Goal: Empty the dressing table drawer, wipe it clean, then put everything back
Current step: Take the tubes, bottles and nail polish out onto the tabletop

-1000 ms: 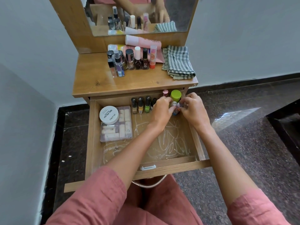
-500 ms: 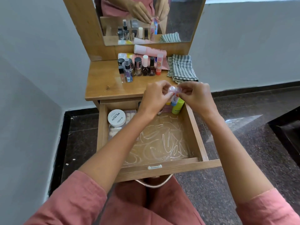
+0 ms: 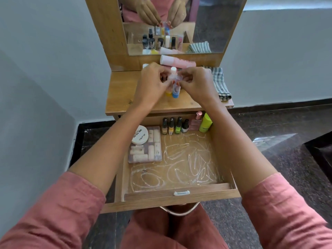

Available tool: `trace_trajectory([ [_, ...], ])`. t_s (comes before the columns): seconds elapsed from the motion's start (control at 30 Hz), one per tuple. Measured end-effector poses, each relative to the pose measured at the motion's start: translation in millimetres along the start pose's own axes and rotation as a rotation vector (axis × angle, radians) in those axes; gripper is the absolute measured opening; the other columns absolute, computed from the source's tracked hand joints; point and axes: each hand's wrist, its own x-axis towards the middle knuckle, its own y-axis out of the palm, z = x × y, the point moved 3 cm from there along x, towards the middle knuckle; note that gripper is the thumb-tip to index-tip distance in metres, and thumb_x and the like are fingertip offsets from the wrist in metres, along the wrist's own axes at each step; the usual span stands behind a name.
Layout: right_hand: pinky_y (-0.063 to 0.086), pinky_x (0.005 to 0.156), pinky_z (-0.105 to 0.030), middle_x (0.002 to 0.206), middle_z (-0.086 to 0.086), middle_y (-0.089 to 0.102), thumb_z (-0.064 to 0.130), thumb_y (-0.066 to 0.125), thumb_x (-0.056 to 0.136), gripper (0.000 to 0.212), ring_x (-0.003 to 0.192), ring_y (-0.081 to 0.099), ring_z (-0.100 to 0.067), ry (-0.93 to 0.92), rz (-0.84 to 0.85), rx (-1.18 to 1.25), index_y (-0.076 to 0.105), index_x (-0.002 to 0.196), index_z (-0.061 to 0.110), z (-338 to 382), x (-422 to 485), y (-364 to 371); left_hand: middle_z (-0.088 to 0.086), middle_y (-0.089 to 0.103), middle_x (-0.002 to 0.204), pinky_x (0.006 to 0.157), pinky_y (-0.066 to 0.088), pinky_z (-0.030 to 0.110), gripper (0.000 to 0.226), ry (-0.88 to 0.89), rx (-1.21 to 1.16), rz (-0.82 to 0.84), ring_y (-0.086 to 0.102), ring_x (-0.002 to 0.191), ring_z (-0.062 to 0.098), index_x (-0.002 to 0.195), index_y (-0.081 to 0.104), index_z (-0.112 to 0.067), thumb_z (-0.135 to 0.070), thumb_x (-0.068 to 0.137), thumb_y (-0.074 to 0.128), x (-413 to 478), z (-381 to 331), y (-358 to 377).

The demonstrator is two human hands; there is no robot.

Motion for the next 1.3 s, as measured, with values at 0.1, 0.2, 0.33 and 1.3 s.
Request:
trace_trajectory([
  [0.1,0.051,0.077,-0.030,0.092,-0.015,0.069,0.001,0.063,0.080,0.021,0.077,0.060,-0.018,0.008,0.006,0.000,0.068,0.100,-0.001,2,7,8,0.003,0.052,0.097,0.076,0.039,0.019,0.021,0.000,0.122,-0.037,0.048,0.099,0.019,0.098,0.069,-0.014,-0.022,0.079,0.070,6,9,-1],
  [0.2,0.052,0.078,-0.031,0.092,-0.013,0.069,0.002,0.062,0.081,0.023,0.082,0.063,-0.021,-0.001,0.018,-0.015,0.067,0.102,0.001,2,10,16,0.001,0.049,0.099,0.088,0.037,0.024,0.021,-0.004,0.206,-0.062,0.044,0.104,0.020,0.098,0.070,-0.018,-0.028,0.079,0.069,8,15,-1],
  [0.33,0.052,0.079,-0.029,0.094,-0.013,0.069,0.003,0.061,0.082,0.023,0.085,0.063,-0.021,-0.006,0.037,-0.014,0.067,0.104,0.002,1,13,24,0.001,0.050,0.116,0.098,0.023,0.029,0.021,-0.047,0.284,-0.089,0.038,0.115,0.018,0.098,0.069,-0.021,-0.034,0.082,0.066,8,21,-1],
  [1.3,0.041,0.070,-0.004,0.097,-0.014,0.067,-0.005,0.059,0.081,0.027,0.083,0.057,-0.012,-0.008,-0.044,-0.009,0.064,0.107,-0.002,-9,6,12,-0.002,0.050,0.122,0.096,0.018,0.029,0.025,-0.006,0.258,-0.096,0.035,0.123,0.017,0.108,0.065,-0.023,-0.024,0.083,0.064,-6,5,-4],
])
